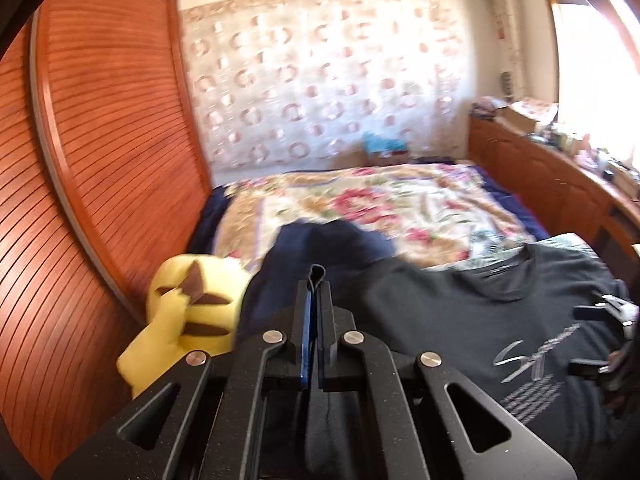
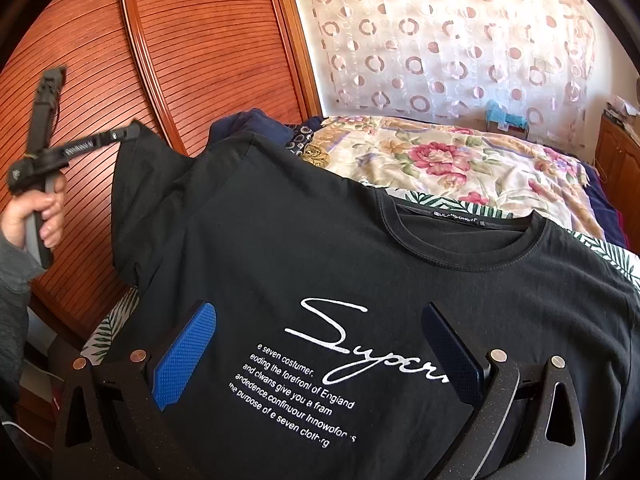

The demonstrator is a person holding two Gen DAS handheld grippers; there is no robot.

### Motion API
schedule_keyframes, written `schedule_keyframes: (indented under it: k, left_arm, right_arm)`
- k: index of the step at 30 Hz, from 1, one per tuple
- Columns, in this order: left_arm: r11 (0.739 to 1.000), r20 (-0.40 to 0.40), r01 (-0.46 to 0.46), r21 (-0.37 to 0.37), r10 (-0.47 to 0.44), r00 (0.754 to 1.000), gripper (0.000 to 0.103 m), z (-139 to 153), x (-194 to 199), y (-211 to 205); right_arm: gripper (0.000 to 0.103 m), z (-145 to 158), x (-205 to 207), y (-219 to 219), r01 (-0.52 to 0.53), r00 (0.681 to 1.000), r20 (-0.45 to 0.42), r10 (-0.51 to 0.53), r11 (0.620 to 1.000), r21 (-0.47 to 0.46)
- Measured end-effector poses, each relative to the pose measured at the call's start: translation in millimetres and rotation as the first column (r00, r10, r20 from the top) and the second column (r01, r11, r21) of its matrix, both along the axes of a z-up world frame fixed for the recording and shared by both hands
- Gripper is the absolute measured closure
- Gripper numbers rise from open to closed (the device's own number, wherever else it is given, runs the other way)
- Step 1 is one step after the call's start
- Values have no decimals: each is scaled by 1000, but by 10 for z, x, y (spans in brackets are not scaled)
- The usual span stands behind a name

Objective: Fold small clothes
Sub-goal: 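Fold the held side edge inward over the shirt back, then open the left gripper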

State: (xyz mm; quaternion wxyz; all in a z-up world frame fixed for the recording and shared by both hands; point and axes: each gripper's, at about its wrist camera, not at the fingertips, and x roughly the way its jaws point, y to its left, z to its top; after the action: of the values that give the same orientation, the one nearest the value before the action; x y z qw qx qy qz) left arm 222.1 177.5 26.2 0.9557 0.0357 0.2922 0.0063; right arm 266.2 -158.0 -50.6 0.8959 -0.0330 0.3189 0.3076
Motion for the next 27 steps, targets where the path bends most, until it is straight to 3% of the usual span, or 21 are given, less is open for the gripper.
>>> schedule_keyframes:
  k: [5,8,14,16,18,19,21,27]
  left_arm:
    - [986,-9,151,-76,-152,988,100,119,121,-510]
    - [967,-21,247,-67,-249,968,100,140,197,-926]
    - [952,-42,303,-43,-304,952,99,167,222,-1212]
    - [956,-44,290,-49,-292,955,83,159,229,-1170]
    - [961,-45,269,-59,-272,961,57,131,206,-1059]
    - [962,-49,265,-62,-268,962,52,121,189,-1076]
    - [966,-67,247,-70,-252,965,31,34,162,-1016]
    - [976,-115,196,-94,-206,972,23,-274,-23,-809]
  right_arm:
    - [1,41,-36,-99,21,1000,13,-21,1000,14]
    - [1,56,-93,-193,45,999,22,-45,999,26]
    - [1,30,-228,-426,96,995,12,-96,994,48]
    - [1,20,-276,-463,100,995,17,-101,994,43]
    - [1,31,-310,-467,104,994,20,-105,994,40]
    - [1,20,-327,-474,107,994,20,-108,994,39]
    - [1,37,-343,-444,107,994,19,-108,994,37]
    - [6,59,-293,-309,81,997,4,-81,997,20]
